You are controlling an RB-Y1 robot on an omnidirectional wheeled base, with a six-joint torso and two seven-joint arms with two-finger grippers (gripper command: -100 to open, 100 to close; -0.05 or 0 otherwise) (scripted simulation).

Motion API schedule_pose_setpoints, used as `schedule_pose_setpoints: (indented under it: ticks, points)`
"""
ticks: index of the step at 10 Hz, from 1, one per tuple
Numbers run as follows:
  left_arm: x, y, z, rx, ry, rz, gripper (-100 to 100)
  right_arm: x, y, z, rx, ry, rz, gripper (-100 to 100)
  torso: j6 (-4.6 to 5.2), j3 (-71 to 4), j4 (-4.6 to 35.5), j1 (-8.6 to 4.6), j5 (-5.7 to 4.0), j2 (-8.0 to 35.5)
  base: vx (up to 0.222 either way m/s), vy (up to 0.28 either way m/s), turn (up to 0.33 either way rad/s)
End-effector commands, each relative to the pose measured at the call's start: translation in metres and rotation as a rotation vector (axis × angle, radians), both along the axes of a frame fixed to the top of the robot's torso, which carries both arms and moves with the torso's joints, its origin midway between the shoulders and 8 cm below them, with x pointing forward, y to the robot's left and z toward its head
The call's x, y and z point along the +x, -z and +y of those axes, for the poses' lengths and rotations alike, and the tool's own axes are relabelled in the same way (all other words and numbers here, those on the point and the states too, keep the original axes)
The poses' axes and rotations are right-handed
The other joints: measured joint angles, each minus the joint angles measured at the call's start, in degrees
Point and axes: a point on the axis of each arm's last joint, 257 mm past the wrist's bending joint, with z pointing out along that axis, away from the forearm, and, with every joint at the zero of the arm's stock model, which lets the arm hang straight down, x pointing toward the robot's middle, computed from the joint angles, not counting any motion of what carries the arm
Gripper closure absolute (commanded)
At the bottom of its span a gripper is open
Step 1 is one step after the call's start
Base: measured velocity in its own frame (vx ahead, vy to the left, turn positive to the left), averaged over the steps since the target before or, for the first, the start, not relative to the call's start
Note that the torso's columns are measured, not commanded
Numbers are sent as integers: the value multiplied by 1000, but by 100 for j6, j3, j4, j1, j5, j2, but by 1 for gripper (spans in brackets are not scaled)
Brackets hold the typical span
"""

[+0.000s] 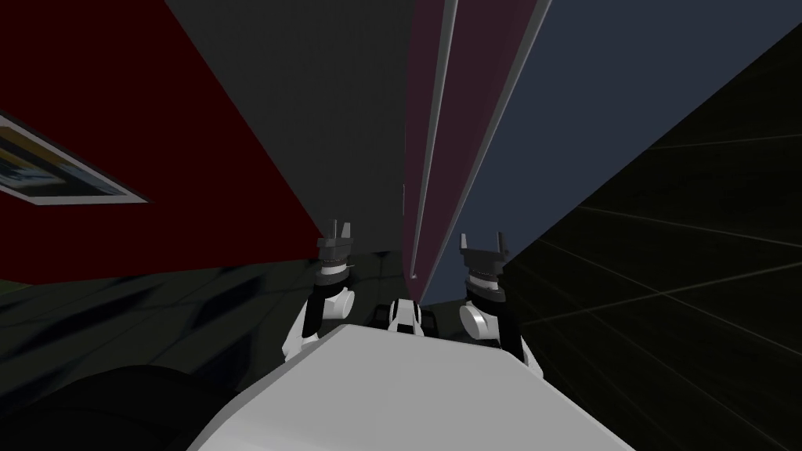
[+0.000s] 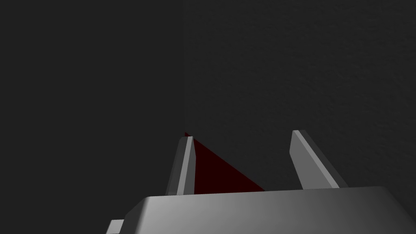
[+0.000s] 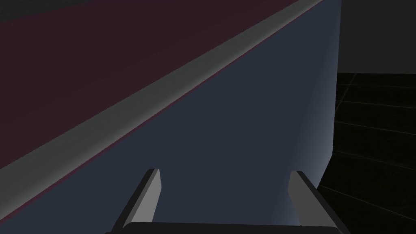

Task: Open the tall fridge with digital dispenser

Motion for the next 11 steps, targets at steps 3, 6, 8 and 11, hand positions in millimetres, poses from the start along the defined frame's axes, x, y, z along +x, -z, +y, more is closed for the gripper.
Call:
schedule_pose_setpoints:
  ticks: [3, 6, 8, 11]
  points:
    - [0, 0, 0, 0, 0, 0, 0, 9, 8, 4, 155, -142, 14, -100, -1, 0, 0, 0, 0, 0, -14, 2, 26]
    - [0, 0, 0, 0, 0, 0, 0, 18, 17, 9, 286, -255, 29, -100, -5, -5, -3, 9, 3, -8, -18, -1, 35]
    - [0, 0, 0, 0, 0, 0, 0, 23, 23, 11, 362, -319, 38, -100, -6, -7, -4, 13, 4, -11, -16, 0, 19]
    - [0, 0, 0, 0, 0, 0, 0, 28, 29, 14, 456, -402, 47, -100, -14, -13, -11, 21, 6, -21, -15, 3, 40]
